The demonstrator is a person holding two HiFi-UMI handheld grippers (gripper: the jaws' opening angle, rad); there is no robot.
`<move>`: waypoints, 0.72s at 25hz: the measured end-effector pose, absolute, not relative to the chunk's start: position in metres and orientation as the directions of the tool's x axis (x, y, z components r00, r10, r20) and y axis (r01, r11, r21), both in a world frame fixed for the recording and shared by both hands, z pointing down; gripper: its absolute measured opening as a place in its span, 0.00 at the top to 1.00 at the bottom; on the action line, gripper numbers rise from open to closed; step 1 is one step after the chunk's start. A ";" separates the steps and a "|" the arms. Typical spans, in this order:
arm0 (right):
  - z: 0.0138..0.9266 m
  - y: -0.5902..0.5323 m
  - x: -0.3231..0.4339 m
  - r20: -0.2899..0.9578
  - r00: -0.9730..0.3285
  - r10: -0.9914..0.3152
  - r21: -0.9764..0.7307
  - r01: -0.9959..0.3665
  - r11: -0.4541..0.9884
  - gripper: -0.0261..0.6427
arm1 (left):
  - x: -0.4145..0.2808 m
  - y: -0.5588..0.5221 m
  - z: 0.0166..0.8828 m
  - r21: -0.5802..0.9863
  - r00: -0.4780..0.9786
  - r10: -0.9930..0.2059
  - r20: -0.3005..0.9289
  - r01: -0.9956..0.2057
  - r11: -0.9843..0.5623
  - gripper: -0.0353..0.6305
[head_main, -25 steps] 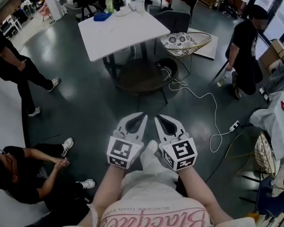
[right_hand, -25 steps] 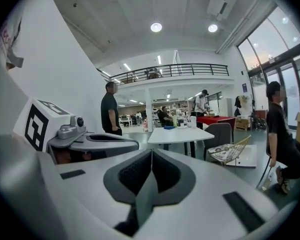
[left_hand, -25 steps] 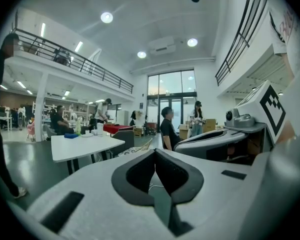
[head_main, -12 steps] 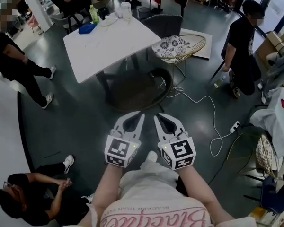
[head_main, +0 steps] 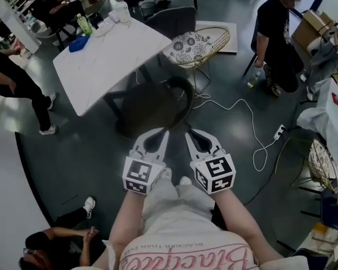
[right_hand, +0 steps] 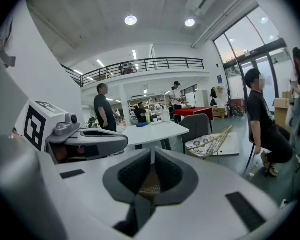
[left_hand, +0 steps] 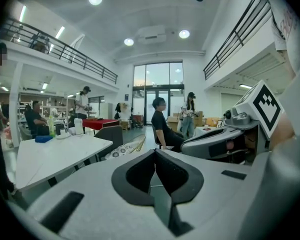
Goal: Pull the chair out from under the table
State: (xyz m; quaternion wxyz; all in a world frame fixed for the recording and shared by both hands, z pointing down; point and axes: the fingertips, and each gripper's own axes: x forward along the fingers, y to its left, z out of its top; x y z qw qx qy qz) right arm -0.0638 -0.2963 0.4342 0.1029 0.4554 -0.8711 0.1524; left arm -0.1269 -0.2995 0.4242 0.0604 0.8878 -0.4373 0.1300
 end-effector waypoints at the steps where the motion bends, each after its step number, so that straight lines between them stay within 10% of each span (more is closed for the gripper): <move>1: 0.439 -0.303 -0.064 0.330 -0.557 -0.762 -0.182 -0.829 0.528 0.95 | -0.129 -0.307 0.429 -0.003 0.587 -0.755 0.293 -0.789 -0.614 0.94; 14: 0.558 -0.386 -0.085 0.615 -0.460 -0.640 -0.284 -0.887 0.364 0.94 | -0.138 -0.395 0.496 0.072 0.666 -0.618 0.417 -0.702 -0.709 0.94; 16: 0.588 -0.390 -0.089 0.668 -0.446 -0.596 -0.325 -0.895 0.305 0.72 | -0.142 -0.405 0.509 0.087 0.670 -0.601 0.435 -0.696 -0.713 0.94; 18: 0.617 -0.393 -0.089 0.720 -0.407 -0.562 -0.333 -0.913 0.234 0.71 | -0.146 -0.416 0.522 0.101 0.673 -0.585 0.453 -0.691 -0.716 0.94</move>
